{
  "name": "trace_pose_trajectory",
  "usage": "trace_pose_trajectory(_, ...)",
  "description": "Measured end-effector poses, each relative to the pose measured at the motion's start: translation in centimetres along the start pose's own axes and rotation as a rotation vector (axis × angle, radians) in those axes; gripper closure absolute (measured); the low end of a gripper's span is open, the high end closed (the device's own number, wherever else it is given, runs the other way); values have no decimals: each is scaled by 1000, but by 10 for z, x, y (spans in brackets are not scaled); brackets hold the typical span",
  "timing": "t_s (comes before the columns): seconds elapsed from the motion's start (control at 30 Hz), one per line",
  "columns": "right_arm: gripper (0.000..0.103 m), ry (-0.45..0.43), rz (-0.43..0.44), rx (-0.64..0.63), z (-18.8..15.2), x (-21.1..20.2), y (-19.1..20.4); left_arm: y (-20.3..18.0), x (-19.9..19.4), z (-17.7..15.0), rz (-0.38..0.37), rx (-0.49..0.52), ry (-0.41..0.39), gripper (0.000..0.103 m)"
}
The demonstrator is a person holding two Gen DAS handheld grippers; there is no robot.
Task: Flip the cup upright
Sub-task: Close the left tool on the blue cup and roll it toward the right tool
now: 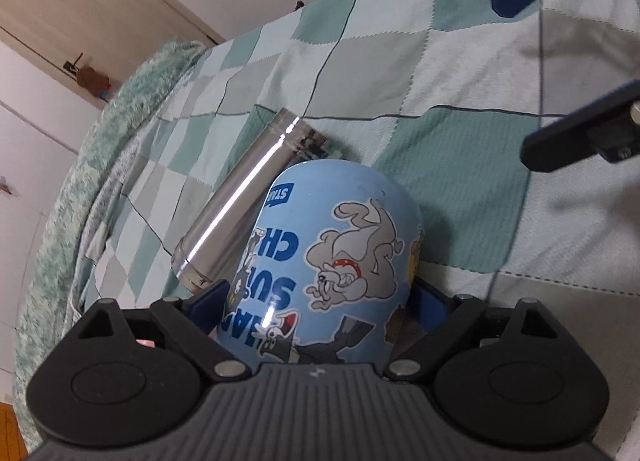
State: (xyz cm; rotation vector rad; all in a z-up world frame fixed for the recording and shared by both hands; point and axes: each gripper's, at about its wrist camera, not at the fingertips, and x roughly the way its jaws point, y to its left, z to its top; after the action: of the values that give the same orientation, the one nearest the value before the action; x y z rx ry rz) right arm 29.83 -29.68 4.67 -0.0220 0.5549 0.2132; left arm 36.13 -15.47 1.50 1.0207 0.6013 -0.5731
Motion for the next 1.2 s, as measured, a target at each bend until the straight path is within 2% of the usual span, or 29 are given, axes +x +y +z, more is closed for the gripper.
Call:
trace_pose_trajectory(0.23,0,-9,4,-5,1,-18,3,-14,-29,-2,32,14,-49,14)
trace_pose_trajectory(0.43,0,-19,9,-11,-1,-46,12,-32,-67,-7,22,12,-91,17)
trace_pose_trajectory(0.57,0,-17,18,-16,-5,-62,18,-36,-75,-13,-9,-39,-34,18)
trace_pose_trajectory(0.63,0,-16,23,-18,-7,-68,21,-30,-77,-19,-37,-101,-4,17)
trace_pose_trajectory(0.7,0,-12,25,-16,-10,-71,21,-17,-76,-21,-93,-208,29,10)
trace_pose_trajectory(0.77,0,-8,24,-15,-11,-71,21,-8,-75,-19,-124,-261,35,5)
trace_pose_trajectory(0.83,0,-6,24,-11,-11,-69,19,-9,-66,-15,-83,-241,76,5)
trace_pose_trajectory(0.87,0,-4,24,-10,-11,-68,19,-11,-56,-14,-69,-230,124,4)
trace_pose_trajectory(0.9,0,-4,24,-10,-11,-67,19,-12,-50,-15,-75,-231,157,6)
trace_pose_trajectory(0.97,0,-3,30,-12,-11,-67,19,-13,-41,-20,-99,-247,215,17)
trace_pose_trajectory(1.03,0,1,31,-15,-11,-66,19,-16,-49,-27,-91,-264,191,17)
trace_pose_trajectory(1.2,0,0,25,-16,-11,-71,22,-42,-86,-28,-120,-170,102,17)
